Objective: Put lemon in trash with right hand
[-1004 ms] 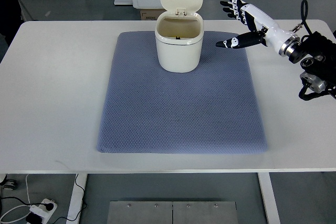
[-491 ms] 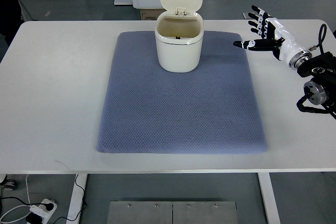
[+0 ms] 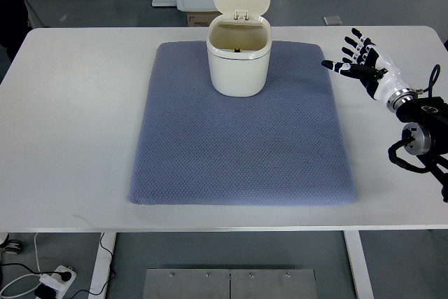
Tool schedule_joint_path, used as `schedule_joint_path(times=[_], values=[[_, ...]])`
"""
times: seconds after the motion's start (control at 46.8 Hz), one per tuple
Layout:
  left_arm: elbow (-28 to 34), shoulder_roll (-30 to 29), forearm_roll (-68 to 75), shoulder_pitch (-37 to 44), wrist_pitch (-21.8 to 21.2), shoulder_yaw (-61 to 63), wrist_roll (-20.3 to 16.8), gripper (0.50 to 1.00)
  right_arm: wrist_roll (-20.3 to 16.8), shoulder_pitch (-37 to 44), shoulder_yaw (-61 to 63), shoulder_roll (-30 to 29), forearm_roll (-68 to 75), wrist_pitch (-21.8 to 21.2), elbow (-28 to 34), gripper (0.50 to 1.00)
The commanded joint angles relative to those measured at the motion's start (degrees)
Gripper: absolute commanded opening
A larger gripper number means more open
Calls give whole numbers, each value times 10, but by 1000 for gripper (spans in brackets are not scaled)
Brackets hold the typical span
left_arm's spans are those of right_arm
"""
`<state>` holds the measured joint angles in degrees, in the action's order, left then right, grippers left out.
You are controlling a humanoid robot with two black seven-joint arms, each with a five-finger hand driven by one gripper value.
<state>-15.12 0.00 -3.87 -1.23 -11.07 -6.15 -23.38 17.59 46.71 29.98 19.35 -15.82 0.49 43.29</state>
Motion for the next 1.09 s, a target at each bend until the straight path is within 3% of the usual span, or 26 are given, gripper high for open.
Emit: schedule_joint_path(times=[0.0,0.918,1.068], values=[[0,0,0,0,0,0,0,1000,3,-14,18,-5,0,-1,3,1000],[0,0,0,0,0,0,0,1000,7,-114,84,6,2,0,50,1000],[0,0,0,0,0,0,0,1000,32,-130,94,9,2,6,62,1000]])
